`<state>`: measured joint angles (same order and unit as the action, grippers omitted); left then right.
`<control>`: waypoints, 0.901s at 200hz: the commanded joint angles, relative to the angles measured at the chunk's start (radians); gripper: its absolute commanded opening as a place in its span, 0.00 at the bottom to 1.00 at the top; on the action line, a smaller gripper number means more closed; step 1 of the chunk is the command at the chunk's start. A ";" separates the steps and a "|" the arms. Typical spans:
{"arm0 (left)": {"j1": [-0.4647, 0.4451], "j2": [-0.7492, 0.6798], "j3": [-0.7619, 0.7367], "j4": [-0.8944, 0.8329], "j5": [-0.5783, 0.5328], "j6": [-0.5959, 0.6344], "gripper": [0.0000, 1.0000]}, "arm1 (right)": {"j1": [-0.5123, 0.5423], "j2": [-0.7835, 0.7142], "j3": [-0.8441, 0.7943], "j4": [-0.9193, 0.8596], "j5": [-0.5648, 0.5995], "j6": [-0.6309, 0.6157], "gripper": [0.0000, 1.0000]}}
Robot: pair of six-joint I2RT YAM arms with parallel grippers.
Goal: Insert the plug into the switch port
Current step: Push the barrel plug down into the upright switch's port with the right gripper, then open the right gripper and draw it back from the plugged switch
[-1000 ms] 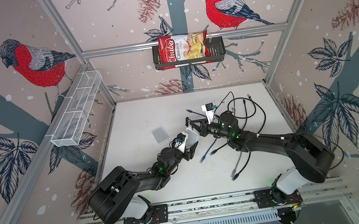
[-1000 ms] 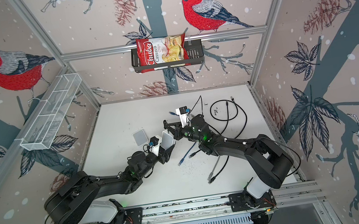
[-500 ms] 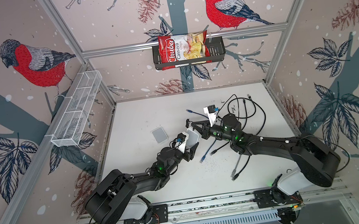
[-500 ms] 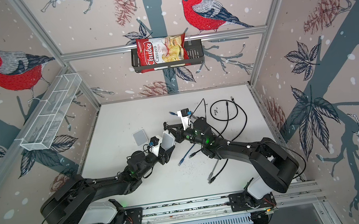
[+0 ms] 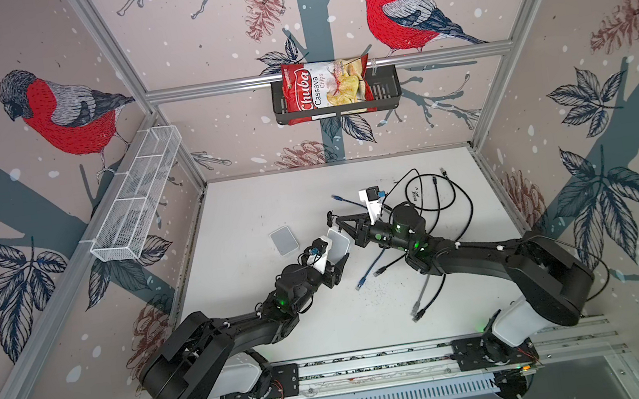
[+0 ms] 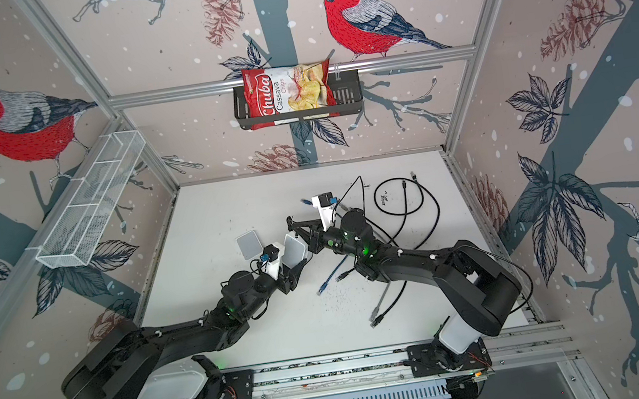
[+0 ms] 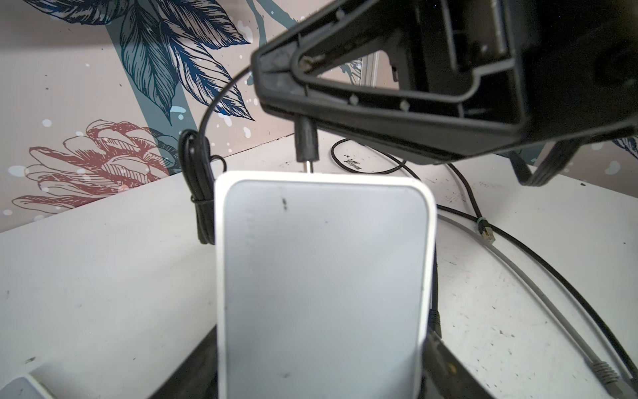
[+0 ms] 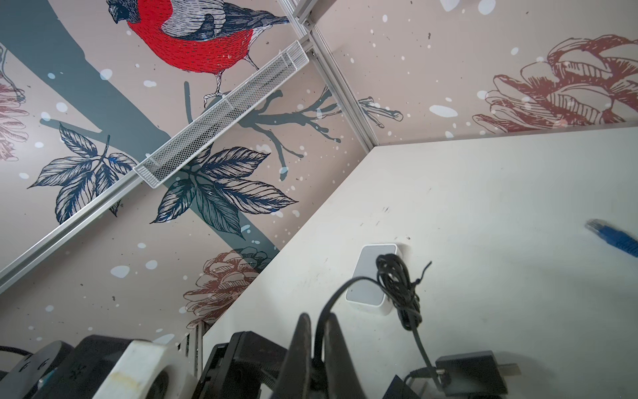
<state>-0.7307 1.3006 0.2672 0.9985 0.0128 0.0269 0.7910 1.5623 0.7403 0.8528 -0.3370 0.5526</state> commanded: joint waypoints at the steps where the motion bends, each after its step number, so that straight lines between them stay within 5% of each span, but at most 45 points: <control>1: -0.001 -0.014 0.039 0.277 -0.019 0.047 0.14 | 0.010 0.013 -0.007 -0.153 -0.077 0.014 0.00; 180: 0.019 -0.006 0.096 0.320 -0.035 0.074 0.14 | 0.051 0.074 0.026 -0.246 -0.052 -0.011 0.00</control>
<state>-0.7162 1.3048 0.3229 0.8959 -0.0563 0.0792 0.8276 1.6196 0.7696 0.8703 -0.2581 0.5453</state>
